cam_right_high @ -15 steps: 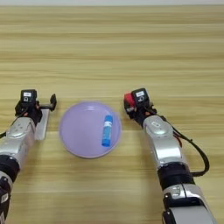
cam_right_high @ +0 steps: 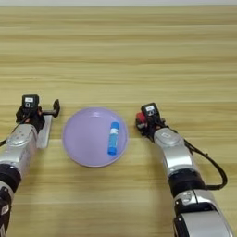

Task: Move the objects on the table

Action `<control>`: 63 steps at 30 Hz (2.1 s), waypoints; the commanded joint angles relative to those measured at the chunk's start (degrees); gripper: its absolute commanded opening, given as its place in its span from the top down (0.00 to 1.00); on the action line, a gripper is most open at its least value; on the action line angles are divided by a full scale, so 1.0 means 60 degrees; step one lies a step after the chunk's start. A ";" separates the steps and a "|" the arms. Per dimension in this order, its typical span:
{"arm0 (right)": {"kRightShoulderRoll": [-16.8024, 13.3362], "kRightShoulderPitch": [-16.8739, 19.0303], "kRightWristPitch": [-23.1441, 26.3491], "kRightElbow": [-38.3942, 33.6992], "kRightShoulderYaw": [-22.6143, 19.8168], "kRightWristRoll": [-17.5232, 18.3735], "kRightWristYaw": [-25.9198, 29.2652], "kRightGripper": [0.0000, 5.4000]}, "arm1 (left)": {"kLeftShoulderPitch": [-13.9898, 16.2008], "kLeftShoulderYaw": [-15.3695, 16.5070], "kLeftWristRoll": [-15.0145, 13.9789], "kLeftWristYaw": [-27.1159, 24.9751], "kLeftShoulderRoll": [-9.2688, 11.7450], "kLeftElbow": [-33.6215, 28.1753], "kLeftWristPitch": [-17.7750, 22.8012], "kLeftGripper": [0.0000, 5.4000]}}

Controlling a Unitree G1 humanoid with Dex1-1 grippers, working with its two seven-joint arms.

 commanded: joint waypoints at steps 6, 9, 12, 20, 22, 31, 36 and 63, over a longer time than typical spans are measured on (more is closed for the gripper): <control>-0.0044 -0.0067 0.0180 0.0174 0.0217 -0.0095 0.0182 0.58 | 0.0060 -0.0027 0.0110 0.0082 -0.0001 -0.0121 0.0021 0.00; -0.0038 -0.0061 0.0116 0.0104 0.0190 -0.0083 0.0138 0.49 | 0.0058 -0.0020 0.0112 0.0081 0.0002 -0.0121 0.0024 0.00; -0.0041 -0.0087 0.0053 0.0112 0.0143 -0.0082 0.0063 0.44 | 0.0056 -0.0015 0.0112 0.0077 0.0006 -0.0119 0.0026 0.00; 0.0080 -0.0069 -0.0524 -0.0234 -0.0113 0.0163 -0.0110 0.26 | 0.0077 -0.0010 0.0117 0.0068 0.0010 -0.0145 0.0031 0.00; 0.0127 -0.0047 -0.0759 -0.0379 -0.0170 0.0228 -0.0128 0.23 | 0.0077 -0.0008 0.0117 0.0070 0.0010 -0.0147 0.0032 0.00; 0.0337 0.0301 -0.1430 -0.1274 0.0017 0.0359 0.0235 0.05 | 0.0090 -0.0003 0.0115 0.0065 0.0021 -0.0172 0.0039 0.00; 0.0486 0.0831 -0.0950 -0.2303 0.0491 0.0332 0.0597 0.01 | 0.0096 0.0000 0.0112 0.0062 0.0029 -0.0197 0.0058 0.00; 0.0178 0.2664 0.2772 -0.6063 0.1197 0.1082 0.1963 0.01 | 0.0102 -0.0120 0.0200 0.0403 -0.0207 -0.0359 0.0172 0.00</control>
